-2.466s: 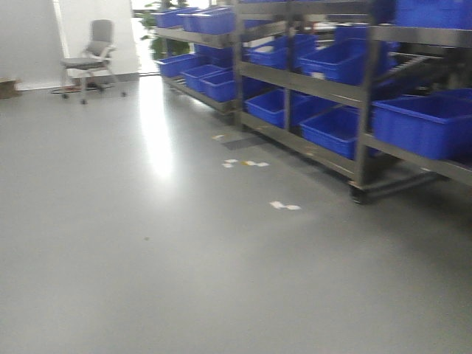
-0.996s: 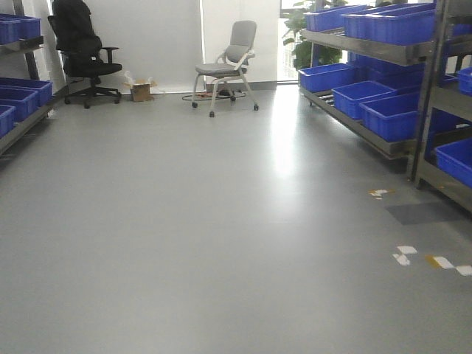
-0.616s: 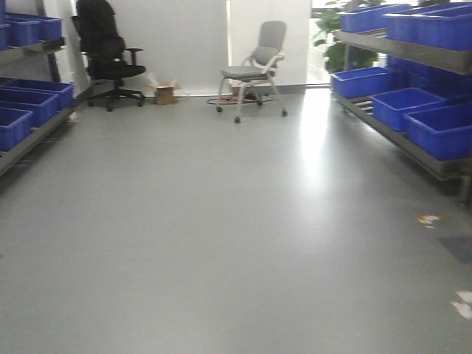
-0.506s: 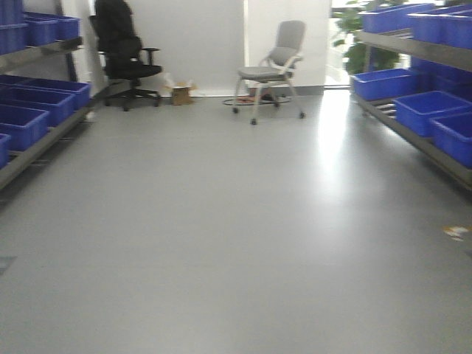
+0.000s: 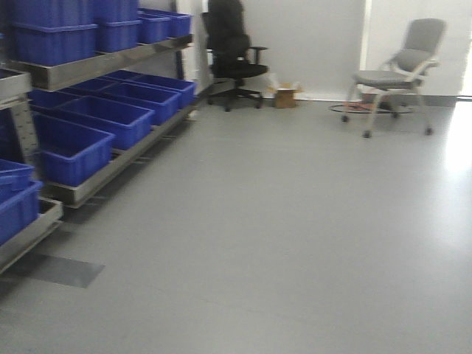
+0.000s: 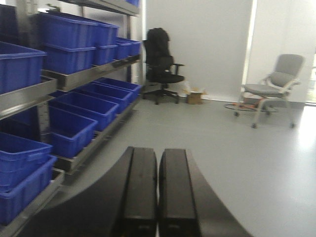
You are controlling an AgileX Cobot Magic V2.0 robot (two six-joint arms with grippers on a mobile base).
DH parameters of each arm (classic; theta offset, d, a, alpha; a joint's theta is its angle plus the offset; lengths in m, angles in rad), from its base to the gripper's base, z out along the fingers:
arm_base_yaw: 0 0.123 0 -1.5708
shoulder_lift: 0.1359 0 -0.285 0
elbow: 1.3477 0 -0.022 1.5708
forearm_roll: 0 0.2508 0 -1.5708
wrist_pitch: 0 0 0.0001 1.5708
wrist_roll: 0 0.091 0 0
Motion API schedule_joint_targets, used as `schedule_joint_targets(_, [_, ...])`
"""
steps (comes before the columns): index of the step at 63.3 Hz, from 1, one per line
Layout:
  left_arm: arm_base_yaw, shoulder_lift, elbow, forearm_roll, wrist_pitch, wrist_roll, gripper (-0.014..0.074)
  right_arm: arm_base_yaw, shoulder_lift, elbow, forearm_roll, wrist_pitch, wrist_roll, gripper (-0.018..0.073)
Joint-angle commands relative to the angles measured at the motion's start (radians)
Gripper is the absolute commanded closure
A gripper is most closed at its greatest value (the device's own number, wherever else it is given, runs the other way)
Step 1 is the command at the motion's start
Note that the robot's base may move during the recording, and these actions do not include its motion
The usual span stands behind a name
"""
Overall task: Place yellow foam block on left shelf second layer
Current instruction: 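Drive the base down the aisle and turn toward the bin shelf, then approach the shelf and move the right gripper over a blue bin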
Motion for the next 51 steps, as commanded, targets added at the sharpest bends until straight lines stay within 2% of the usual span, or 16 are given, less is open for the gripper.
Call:
schedule_joint_targets(1, [-0.004,-0.016,0.025,-0.004,-0.09,-0.005,0.046,-0.008,0.006,-0.028,-0.014,-0.093,-0.006,0.0219])
schedule_joint_targets(51, [-0.004,-0.016,0.025,-0.004,-0.09,-0.005,0.046,-0.008,0.006,-0.028,-0.014,-0.093,-0.006,0.0219])
